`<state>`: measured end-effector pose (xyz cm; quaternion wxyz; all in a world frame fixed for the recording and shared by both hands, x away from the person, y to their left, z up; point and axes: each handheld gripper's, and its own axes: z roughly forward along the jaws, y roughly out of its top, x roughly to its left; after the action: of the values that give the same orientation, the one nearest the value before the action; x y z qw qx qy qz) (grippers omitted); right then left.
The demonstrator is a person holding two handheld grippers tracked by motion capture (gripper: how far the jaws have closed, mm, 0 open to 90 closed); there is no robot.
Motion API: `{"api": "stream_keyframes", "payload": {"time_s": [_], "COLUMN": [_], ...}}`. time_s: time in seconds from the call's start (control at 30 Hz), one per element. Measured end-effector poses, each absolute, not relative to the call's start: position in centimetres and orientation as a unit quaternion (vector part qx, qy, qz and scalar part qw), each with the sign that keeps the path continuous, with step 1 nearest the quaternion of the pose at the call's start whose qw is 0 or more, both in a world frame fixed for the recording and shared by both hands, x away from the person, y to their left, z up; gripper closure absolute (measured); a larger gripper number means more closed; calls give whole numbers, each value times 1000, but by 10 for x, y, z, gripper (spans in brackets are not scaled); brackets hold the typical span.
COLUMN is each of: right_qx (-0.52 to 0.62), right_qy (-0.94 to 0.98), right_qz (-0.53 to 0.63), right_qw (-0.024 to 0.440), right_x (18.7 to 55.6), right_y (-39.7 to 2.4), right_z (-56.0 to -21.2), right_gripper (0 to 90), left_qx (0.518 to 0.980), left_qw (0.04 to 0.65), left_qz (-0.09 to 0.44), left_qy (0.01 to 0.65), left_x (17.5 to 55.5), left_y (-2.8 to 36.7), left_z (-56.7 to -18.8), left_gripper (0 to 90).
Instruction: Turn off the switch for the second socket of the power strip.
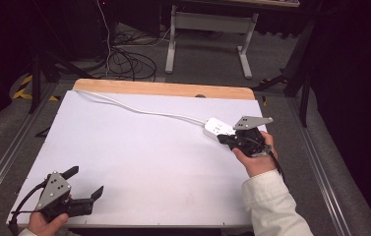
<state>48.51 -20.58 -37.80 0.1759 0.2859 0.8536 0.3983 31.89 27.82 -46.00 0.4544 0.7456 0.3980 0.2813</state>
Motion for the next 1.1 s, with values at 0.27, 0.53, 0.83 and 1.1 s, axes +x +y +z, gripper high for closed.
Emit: {"api": "stream_keyframes", "payload": {"time_s": [0.27,0.53,0.83,1.1], "right_qx": [315,348,383,396], "right_qy": [845,832,821,820], "right_qz": [389,383,364,343], "right_qw": [188,199,215,232], "right_x": [507,526,547,563], "right_y": [-211,-218,-226,-231], "right_z": [-384,-393,-406,-417], "right_gripper": [900,900,900,900], "left_qx": [743,744,743,743], "left_qw": [456,454,454,453], "left_qz": [280,279,281,282], "left_qy": [402,403,403,404], "left_x": [319,320,320,320], "left_y": [278,278,279,279], "left_z": [-461,-461,-461,-461], "left_gripper": [35,35,35,35]}}
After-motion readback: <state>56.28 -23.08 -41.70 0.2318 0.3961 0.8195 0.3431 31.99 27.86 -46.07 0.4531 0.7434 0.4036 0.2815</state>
